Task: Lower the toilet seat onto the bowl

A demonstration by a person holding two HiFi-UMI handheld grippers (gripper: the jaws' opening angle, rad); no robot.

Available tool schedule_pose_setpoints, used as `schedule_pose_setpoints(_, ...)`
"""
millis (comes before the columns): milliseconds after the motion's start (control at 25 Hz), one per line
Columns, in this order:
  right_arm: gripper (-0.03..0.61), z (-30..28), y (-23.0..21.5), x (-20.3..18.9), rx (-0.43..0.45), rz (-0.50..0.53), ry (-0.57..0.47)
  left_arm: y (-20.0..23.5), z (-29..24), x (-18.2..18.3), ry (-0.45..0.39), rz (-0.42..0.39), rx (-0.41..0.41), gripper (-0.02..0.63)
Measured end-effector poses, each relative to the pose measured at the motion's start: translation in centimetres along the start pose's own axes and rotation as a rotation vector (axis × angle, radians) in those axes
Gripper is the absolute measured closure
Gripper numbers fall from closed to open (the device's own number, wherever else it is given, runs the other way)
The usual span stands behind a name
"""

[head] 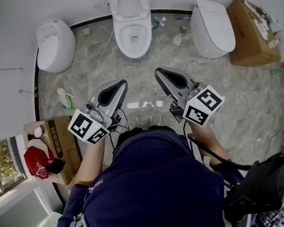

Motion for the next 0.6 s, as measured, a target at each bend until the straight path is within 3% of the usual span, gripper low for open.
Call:
schedule_pose_setpoints(240,0.571,1.4,-1.7,0.2,0.002,-0.006,-0.005,-0.7,-1.3,-0.3,-0.001,-0.013,0.022,0.609)
schedule_pose_setpoints(600,0.571,3.6,-5.4,-0.1,0.001,-0.093,-0.009,-1.1,-2.8,-1.1,0.007,-0.012,0.074,0.609)
Point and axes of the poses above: the fingertips, and each gripper's own axes: z backward along the fingers, y to its left, x out of its top, the point moved 10 cm from there along z, backward along the fingers, and after that the axes turned 5 degrees about z, right-handed, at the moved point
